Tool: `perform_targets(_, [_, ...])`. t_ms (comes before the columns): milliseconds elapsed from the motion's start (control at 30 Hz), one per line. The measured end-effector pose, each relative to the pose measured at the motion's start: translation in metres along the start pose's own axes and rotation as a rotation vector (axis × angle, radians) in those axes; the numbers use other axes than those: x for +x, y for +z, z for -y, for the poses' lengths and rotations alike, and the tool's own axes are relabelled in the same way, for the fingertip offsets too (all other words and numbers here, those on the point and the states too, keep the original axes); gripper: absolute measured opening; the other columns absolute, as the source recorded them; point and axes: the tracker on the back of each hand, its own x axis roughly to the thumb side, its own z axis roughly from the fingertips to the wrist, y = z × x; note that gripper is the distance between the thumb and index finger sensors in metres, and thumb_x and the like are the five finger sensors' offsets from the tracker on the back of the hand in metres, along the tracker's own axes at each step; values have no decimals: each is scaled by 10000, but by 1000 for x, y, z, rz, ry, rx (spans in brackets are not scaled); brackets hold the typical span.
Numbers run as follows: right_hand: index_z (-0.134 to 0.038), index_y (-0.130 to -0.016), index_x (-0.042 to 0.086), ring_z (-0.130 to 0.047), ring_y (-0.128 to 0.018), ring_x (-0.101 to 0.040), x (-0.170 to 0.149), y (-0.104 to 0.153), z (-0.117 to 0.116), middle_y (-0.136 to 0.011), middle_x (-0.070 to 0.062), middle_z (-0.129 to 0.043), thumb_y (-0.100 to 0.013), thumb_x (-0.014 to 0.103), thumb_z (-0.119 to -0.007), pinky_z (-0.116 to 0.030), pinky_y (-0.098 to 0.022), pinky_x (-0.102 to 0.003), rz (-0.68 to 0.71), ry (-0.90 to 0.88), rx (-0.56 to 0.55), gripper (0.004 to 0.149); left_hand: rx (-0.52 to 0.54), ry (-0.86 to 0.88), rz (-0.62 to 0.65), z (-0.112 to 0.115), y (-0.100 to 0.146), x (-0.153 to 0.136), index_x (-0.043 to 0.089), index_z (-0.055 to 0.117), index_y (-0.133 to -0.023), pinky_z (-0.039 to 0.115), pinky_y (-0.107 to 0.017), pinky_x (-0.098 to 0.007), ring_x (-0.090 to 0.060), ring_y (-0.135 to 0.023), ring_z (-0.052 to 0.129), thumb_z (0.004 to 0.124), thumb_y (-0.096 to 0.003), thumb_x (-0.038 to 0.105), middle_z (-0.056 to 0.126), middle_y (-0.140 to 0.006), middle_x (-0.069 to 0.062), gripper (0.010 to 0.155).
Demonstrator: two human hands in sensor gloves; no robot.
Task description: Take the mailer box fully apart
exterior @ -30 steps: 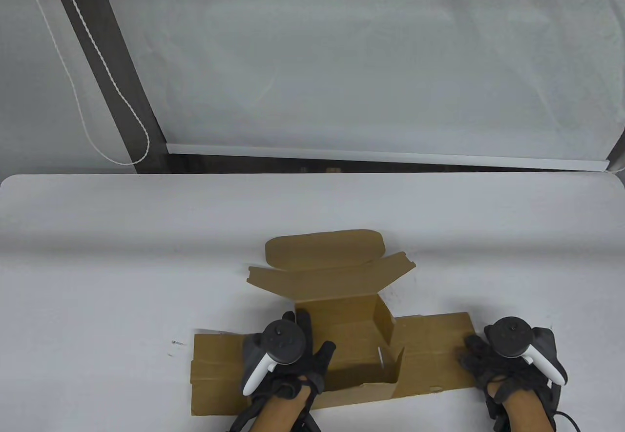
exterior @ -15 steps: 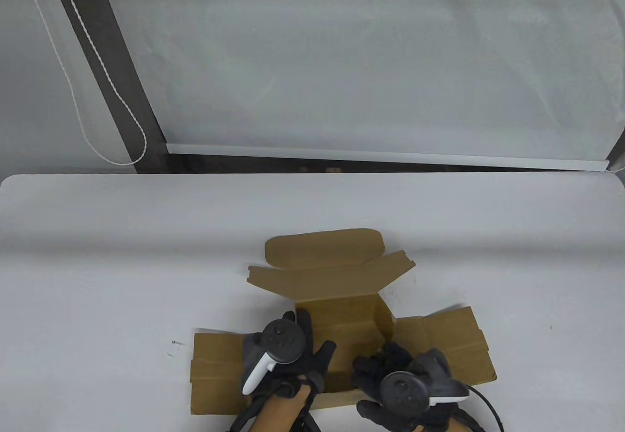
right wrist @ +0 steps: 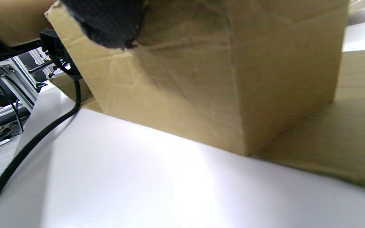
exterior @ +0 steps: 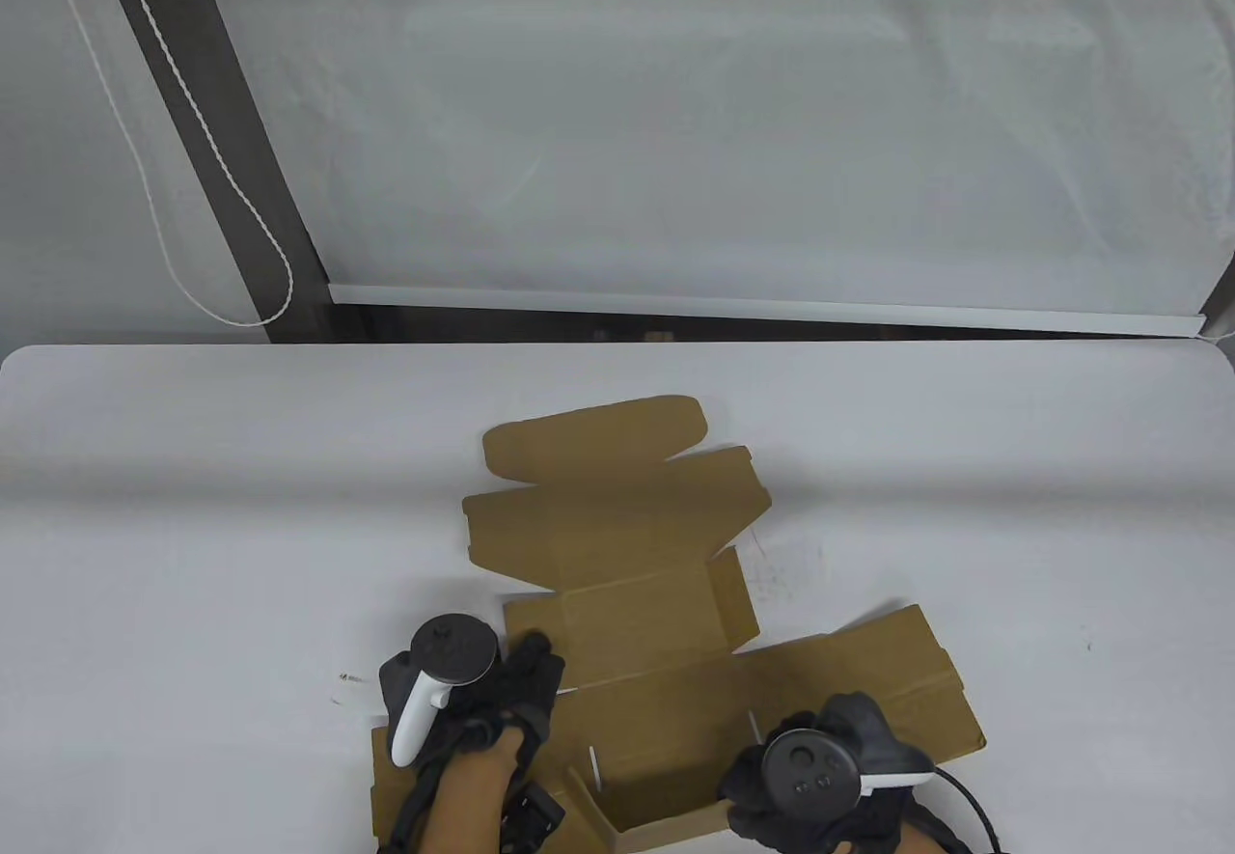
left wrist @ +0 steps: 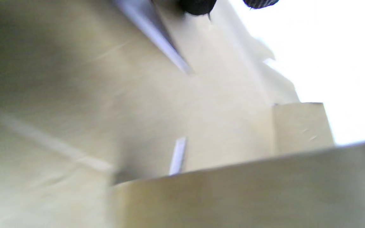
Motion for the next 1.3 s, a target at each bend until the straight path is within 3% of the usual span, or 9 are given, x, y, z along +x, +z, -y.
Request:
perform_targets(167, [-820,-807,115,-980,-579,-385,1,0,0,-774,-238,-933,-519,376,-773,-634,-553,-615,-16,24,-38,391,28,-121,53,2,4,17,125,405,-1144,-65,-660,-646,-418,-1031,-83,610,-571,477,-84,-1130,-134,704])
perform_targets(367, [-831,-792,114,-997,-548,-374,-2,0,0,-747,-232,-953,-515,385,-776,-673,-526,-599,-90,56,-121,391,83,-102,574,10,35,62,100,494,-1125,4,-638,-682,-500,-1034,71,631,-563,488,200,-1185,-233,696])
perform_targets(500, [-832,-789,117,-999,-542,-371,-13,2,2,-745,-230,-953,-516,388,-774,-684,-517,-590,-175,64,-175,389,-104,-229,787,46,44,95,96,578,-1099,-4,-634,-684,-506,-1036,119,685,-548,485,332,-1187,-242,684])
perform_targets(600, [-837,-789,109,-999,-541,-379,-23,8,5,-743,-237,-955,-514,387,-782,-683,-513,-592,-233,34,-188,395,-251,-385,768,73,48,108,20,671,-1037,-12,-640,-680,-518,-1039,245,743,-531,466,559,-1120,-286,678])
perform_targets(767, [-843,-841,79,-981,-595,-429,-34,18,15,-827,-288,-916,-534,438,-748,-663,-525,-614,-242,-170,-48,482,-235,-622,704,96,45,117,46,763,-954,67,-668,-700,-511,-983,502,785,-518,265,811,-946,-284,488])
perform_targets(900, [-791,-921,56,-945,-685,-458,-47,31,21,-931,-335,-819,-541,497,-732,-661,-539,-620,-259,-314,-6,585,-232,-662,703,101,48,121,54,770,-953,227,-665,-718,-517,-879,694,791,-513,261,877,-889,-289,487])
perform_targets(1100, [-525,-1080,142,-720,-892,-443,-35,37,12,-1120,-321,-481,-543,511,-747,-573,-623,-600,-393,-196,285,688,-137,-931,608,108,64,133,100,735,-982,809,-312,-589,-493,-569,1021,782,-518,326,945,-813,-277,518])
perform_targets(1200, [-555,-1067,177,-817,-805,-421,-31,29,17,-1103,-307,-553,-559,437,-707,-647,-561,-583,-425,-1,161,590,48,-1140,618,107,66,138,138,741,-984,866,-256,-528,-386,-493,1099,785,-505,377,939,-842,-244,537])
perform_targets(1300, [-694,-1001,164,-930,-670,-389,-34,25,19,-1023,-302,-716,-541,414,-734,-726,-464,-551,-392,62,42,524,111,-1144,637,106,65,136,158,742,-983,885,-212,-488,-339,-446,1114,774,-502,402,935,-860,-219,540])
